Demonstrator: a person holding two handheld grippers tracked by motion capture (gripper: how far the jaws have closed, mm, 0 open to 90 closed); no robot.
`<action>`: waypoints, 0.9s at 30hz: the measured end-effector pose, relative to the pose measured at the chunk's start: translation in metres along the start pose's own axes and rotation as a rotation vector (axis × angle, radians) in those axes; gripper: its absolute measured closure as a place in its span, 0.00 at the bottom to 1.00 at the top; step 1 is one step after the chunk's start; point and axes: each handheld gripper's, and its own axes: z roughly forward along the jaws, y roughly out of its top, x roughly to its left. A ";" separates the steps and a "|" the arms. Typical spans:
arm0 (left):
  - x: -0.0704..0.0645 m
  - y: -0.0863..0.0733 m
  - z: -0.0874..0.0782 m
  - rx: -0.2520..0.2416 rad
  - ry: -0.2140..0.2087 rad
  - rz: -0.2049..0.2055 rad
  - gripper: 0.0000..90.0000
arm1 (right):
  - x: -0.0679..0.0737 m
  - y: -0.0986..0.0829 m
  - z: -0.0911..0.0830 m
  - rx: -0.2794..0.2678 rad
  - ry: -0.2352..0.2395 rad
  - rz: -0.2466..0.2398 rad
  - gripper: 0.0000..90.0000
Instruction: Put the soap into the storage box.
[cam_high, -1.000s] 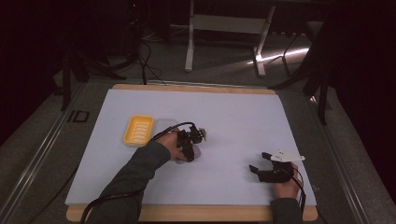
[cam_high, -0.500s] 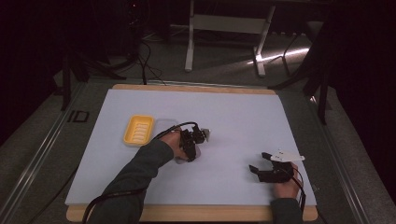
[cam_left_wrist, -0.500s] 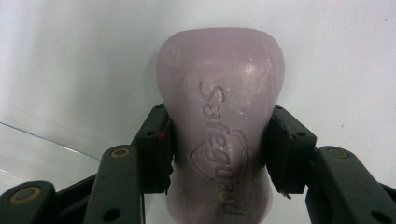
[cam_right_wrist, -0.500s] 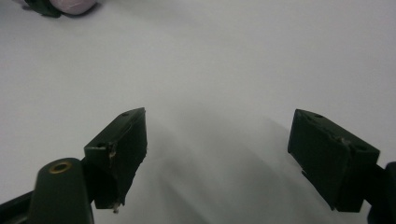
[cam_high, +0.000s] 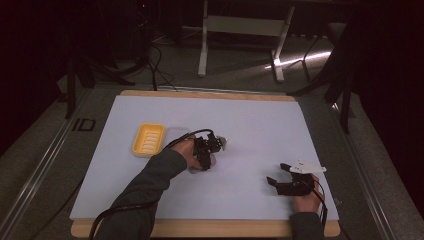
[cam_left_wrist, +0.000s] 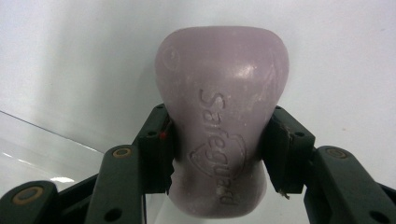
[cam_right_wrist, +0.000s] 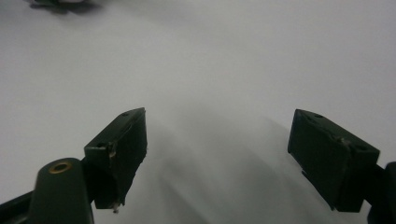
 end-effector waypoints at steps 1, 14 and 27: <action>0.000 0.000 -0.001 0.003 -0.002 -0.002 0.55 | 0.000 0.000 0.000 0.000 0.000 0.000 0.21; 0.007 -0.006 -0.006 0.008 -0.012 -0.009 0.55 | 0.000 0.000 0.000 0.000 0.000 0.000 0.21; 0.015 -0.016 -0.015 0.003 -0.012 -0.045 0.55 | 0.001 0.000 0.000 0.000 -0.003 -0.003 0.21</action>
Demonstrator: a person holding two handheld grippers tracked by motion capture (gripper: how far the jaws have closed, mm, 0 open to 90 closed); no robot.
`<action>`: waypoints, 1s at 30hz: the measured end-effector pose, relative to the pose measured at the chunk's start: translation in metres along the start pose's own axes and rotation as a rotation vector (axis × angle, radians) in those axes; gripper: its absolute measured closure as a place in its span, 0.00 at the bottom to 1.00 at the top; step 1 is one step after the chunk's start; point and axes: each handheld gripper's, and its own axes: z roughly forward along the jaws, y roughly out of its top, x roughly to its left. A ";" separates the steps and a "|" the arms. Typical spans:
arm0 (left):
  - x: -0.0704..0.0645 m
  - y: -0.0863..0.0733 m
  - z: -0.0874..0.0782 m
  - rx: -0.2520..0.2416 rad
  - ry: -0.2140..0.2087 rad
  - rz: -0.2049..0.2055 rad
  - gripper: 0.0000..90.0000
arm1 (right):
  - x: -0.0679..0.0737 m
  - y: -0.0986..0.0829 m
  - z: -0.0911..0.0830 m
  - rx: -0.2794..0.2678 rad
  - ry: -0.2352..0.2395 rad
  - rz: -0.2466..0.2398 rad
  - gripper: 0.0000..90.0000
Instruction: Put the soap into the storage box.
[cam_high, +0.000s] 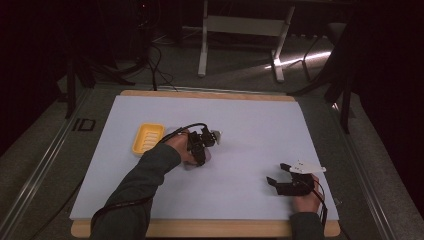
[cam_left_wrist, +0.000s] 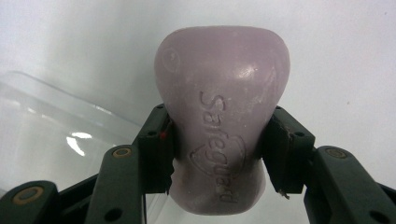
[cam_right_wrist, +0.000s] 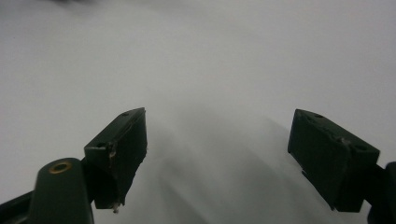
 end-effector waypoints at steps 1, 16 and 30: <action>0.001 -0.001 0.000 -0.001 -0.003 -0.007 0.55 | 0.000 0.000 0.000 -0.001 0.000 -0.001 0.21; 0.015 -0.015 -0.007 -0.017 -0.019 -0.076 0.55 | 0.000 0.000 0.000 -0.002 -0.002 -0.003 0.21; 0.028 -0.026 -0.013 -0.036 -0.044 -0.133 0.55 | 0.000 0.000 0.000 -0.002 -0.002 -0.002 0.21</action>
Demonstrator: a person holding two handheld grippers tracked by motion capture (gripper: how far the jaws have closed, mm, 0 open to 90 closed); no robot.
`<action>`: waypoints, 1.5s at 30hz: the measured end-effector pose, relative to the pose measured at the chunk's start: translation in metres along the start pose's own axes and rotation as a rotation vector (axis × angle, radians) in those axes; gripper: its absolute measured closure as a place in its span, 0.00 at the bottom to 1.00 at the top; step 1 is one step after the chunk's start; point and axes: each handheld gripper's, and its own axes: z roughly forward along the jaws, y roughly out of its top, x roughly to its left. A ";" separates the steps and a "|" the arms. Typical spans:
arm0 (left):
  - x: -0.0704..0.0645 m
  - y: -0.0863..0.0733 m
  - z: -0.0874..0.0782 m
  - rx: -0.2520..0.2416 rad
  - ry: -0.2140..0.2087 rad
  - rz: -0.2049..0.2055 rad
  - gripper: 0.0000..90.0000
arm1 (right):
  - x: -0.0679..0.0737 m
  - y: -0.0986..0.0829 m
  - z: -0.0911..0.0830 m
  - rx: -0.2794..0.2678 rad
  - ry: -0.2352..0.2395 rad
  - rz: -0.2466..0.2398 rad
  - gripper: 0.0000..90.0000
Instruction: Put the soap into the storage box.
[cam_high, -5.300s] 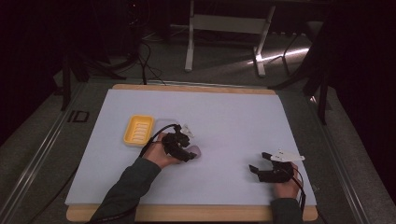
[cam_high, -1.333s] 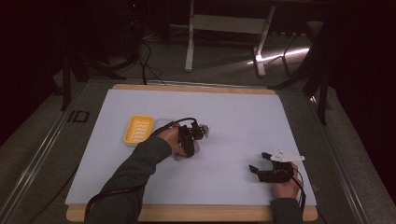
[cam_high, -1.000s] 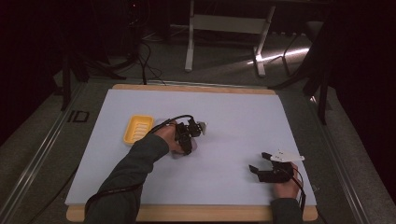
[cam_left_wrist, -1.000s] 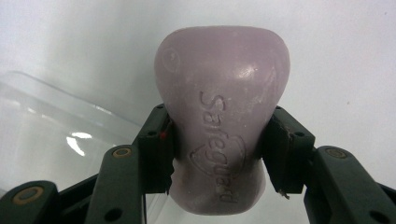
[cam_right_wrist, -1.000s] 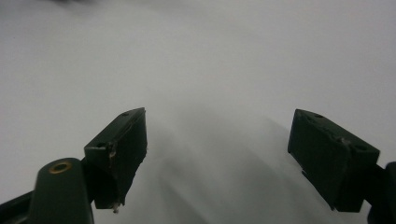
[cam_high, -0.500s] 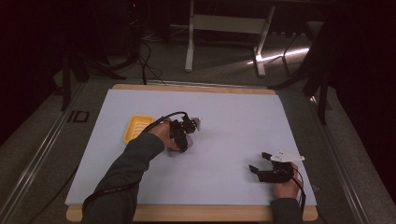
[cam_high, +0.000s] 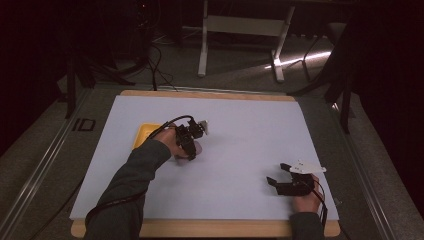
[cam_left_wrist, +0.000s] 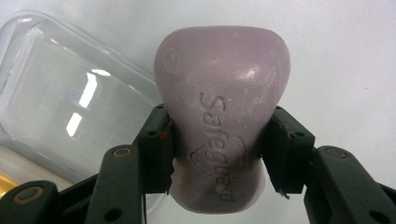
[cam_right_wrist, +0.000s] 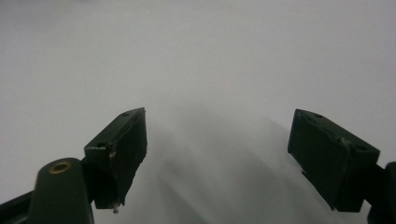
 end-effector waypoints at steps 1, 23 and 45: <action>0.001 -0.001 0.000 -0.002 -0.002 -0.007 0.55 | 0.000 0.000 0.000 0.000 0.000 0.000 0.21; 0.020 -0.012 -0.008 -0.022 -0.006 -0.104 0.55 | 0.000 0.000 0.000 0.000 -0.001 -0.001 0.21; 0.045 -0.033 -0.022 -0.051 0.011 -0.208 0.55 | 0.000 0.000 0.000 0.001 -0.001 -0.003 0.21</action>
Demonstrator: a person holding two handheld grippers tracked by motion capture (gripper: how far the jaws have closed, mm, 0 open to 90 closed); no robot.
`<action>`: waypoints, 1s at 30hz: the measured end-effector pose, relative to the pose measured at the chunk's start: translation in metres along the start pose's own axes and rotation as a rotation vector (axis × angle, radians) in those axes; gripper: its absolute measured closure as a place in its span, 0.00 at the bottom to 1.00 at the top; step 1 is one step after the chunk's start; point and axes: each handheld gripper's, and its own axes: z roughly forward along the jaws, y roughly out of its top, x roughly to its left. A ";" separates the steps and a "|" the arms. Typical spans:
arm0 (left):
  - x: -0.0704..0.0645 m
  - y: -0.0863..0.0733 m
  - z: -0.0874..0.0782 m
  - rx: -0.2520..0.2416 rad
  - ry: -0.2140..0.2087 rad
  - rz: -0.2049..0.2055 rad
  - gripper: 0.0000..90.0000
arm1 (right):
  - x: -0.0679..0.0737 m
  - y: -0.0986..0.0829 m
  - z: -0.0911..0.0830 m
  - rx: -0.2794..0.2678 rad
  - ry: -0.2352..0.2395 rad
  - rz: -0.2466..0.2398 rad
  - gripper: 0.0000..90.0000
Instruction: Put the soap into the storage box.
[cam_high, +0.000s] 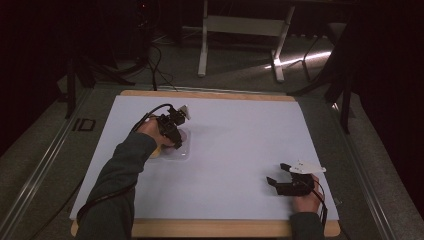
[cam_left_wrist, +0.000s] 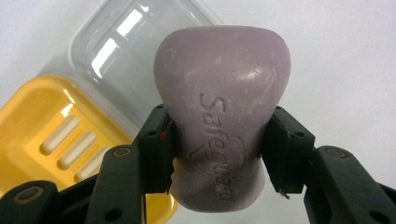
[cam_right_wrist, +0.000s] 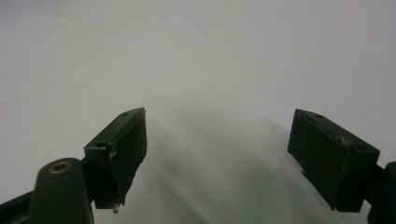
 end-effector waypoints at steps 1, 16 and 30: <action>0.001 0.000 0.000 -0.003 0.002 -0.006 0.55 | 0.000 0.000 0.000 0.000 0.000 0.000 0.21; 0.016 -0.007 -0.005 -0.006 0.009 -0.076 0.55 | 0.000 0.000 0.000 0.000 -0.001 -0.001 0.21; 0.025 -0.012 -0.009 -0.013 0.034 -0.126 0.55 | 0.000 0.000 0.000 0.000 -0.002 -0.002 0.21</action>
